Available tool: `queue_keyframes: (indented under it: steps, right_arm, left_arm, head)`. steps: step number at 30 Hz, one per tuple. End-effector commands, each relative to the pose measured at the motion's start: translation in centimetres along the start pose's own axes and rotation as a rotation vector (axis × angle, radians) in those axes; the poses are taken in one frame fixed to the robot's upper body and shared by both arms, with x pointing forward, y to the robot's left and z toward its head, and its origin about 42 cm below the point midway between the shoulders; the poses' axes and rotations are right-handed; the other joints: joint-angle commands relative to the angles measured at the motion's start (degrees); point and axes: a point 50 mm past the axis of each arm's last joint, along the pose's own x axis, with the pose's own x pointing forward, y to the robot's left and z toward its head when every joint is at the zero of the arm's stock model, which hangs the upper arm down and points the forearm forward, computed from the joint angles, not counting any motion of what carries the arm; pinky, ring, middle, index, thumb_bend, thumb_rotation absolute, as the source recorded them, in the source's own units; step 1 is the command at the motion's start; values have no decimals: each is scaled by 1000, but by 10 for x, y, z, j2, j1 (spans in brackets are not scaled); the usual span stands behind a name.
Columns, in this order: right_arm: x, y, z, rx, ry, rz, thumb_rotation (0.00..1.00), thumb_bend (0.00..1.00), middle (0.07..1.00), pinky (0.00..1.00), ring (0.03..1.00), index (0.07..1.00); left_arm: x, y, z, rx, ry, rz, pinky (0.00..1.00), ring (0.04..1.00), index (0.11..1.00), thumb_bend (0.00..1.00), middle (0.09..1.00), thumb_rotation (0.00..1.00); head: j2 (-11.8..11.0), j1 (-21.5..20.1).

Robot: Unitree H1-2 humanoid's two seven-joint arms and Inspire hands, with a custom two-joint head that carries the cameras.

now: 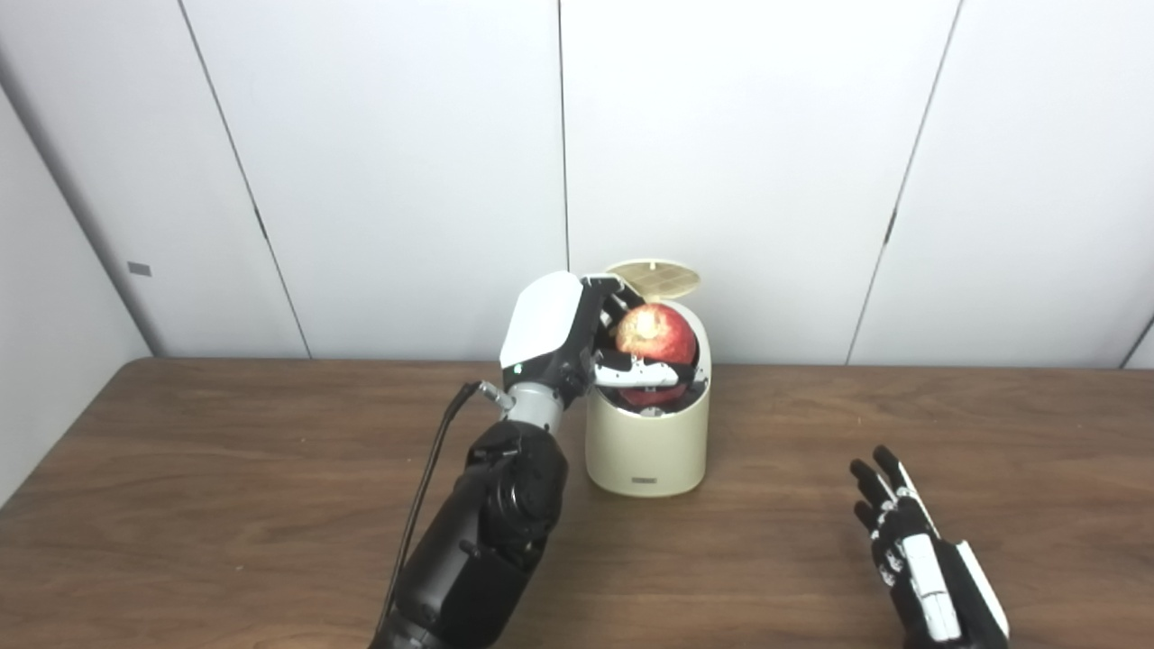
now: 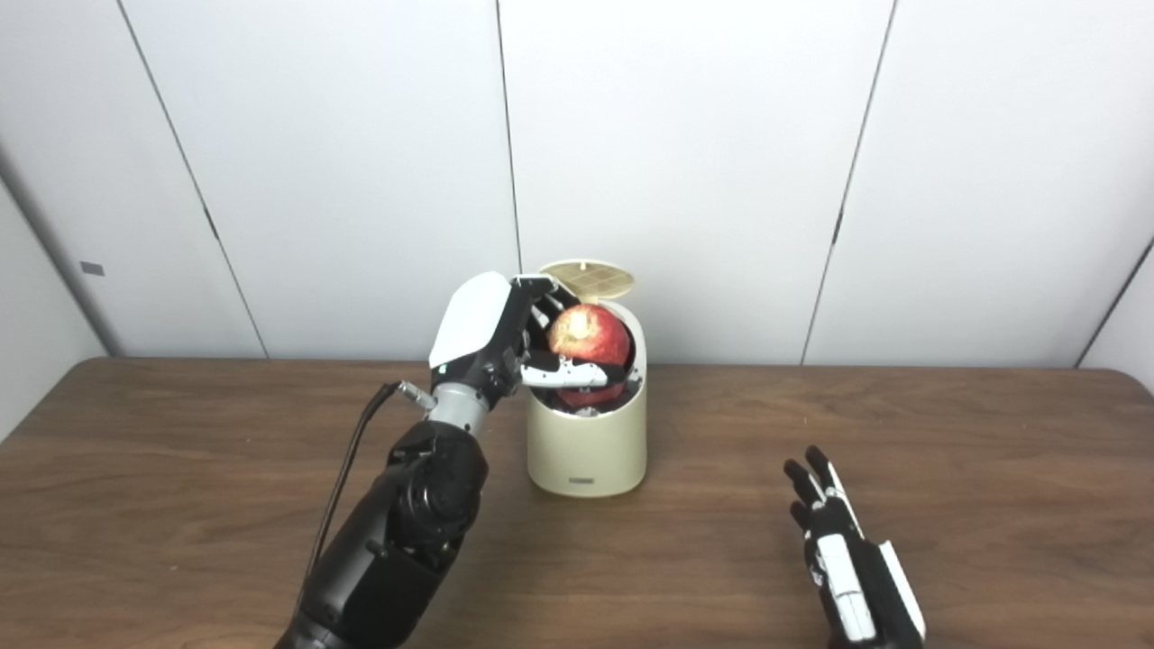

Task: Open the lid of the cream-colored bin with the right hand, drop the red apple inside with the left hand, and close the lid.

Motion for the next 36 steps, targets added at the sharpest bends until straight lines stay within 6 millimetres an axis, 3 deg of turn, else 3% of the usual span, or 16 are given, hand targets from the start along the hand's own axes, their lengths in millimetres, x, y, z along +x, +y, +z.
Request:
queue_keyframes:
  steps: [1,9,17,18,19,20,22,28,36]
  right_arm:
    - [-7,5,-13,50,9,10,882,582,939,1000,1000,982]
    - [-5,3,-16,69,-20,3,875,605,893,1000,972,935]
    - [-3,5,-15,59,-37,-5,851,661,831,995,912,867]
    - [-3,5,-15,55,-39,-4,856,659,827,993,908,862]
    - [-2,5,-14,51,-41,-3,860,658,822,995,906,856]
    - [-2,5,-14,49,-42,-2,865,655,819,995,903,848]
    - [-2,6,-12,45,-45,-3,865,658,809,989,895,836]
    - [-1,7,-10,28,-50,-9,871,650,797,972,886,810]
    - [1,7,-9,23,-47,-18,866,640,814,973,899,792]
  left_arm:
    - [15,17,11,53,-50,56,318,425,510,471,531,0]
    - [11,14,13,124,-64,51,265,408,541,466,518,0]
    - [8,15,11,125,-16,55,299,436,546,470,529,0]
    - [7,16,11,136,-13,60,350,413,539,485,510,0]
    - [7,17,11,147,-9,67,390,472,580,718,556,0]
    - [7,17,11,154,-7,71,434,529,611,873,596,0]
    - [5,17,12,160,-1,83,471,569,630,963,621,0]
    - [4,16,12,175,9,92,566,662,672,1000,692,18]
    - [3,17,8,180,18,81,604,689,687,997,719,72]
  head:
    - [0,1]
    - [2,4]
    - [3,5]
    - [2,5]
    - [3,5]
    - [3,5]
    - [3,5]
    - [3,3]
    - [2,5]
